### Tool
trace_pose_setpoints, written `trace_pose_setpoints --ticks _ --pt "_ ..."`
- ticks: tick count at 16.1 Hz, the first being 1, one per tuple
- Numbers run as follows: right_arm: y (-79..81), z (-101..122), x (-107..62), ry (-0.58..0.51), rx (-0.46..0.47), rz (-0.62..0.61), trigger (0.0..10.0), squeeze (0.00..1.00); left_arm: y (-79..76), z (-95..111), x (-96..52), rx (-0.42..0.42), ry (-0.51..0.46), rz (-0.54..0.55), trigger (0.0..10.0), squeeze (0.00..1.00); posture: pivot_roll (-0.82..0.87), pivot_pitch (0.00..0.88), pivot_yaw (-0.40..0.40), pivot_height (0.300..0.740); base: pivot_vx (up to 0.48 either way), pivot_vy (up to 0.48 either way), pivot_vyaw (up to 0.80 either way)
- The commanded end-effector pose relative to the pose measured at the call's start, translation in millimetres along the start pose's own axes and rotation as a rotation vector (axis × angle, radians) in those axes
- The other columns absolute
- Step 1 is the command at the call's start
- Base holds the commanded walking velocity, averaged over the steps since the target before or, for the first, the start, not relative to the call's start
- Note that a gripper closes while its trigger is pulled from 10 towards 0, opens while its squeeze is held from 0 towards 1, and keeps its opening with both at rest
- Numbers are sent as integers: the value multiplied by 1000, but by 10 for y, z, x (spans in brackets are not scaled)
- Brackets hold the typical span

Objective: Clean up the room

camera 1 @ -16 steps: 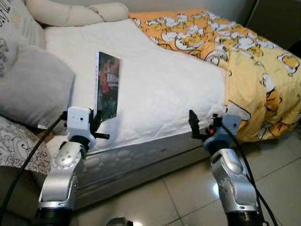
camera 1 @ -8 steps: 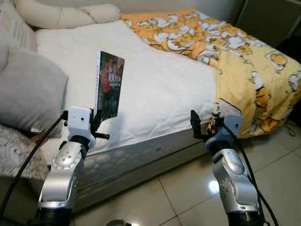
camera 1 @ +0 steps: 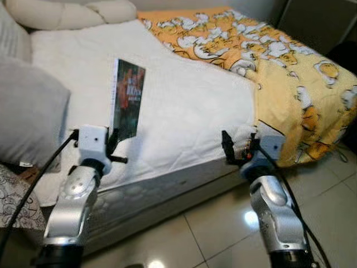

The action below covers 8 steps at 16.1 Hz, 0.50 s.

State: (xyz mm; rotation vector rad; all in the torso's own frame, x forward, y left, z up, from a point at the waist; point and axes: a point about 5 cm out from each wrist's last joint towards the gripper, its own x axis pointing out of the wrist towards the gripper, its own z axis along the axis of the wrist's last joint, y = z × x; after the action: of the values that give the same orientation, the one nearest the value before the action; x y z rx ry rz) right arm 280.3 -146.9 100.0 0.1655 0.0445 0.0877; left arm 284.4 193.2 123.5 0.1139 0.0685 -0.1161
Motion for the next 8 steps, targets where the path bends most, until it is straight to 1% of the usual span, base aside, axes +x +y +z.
trace_pose_setpoints --ticks 1,5,8 --pt "-9 42 29 -15 -7 -6 10000 0 29 115 18 18 -50 12 10000 0 37 0 -19 740 292 0 788" --pt "-23 50 45 -16 -4 -16 10000 0 33 119 26 17 -49 14 10000 0 39 0 -16 740 294 0 0" --pt "24 30 46 -5 -20 15 10000 0 45 117 26 18 -45 21 10000 0 42 0 -16 740 296 0 0"
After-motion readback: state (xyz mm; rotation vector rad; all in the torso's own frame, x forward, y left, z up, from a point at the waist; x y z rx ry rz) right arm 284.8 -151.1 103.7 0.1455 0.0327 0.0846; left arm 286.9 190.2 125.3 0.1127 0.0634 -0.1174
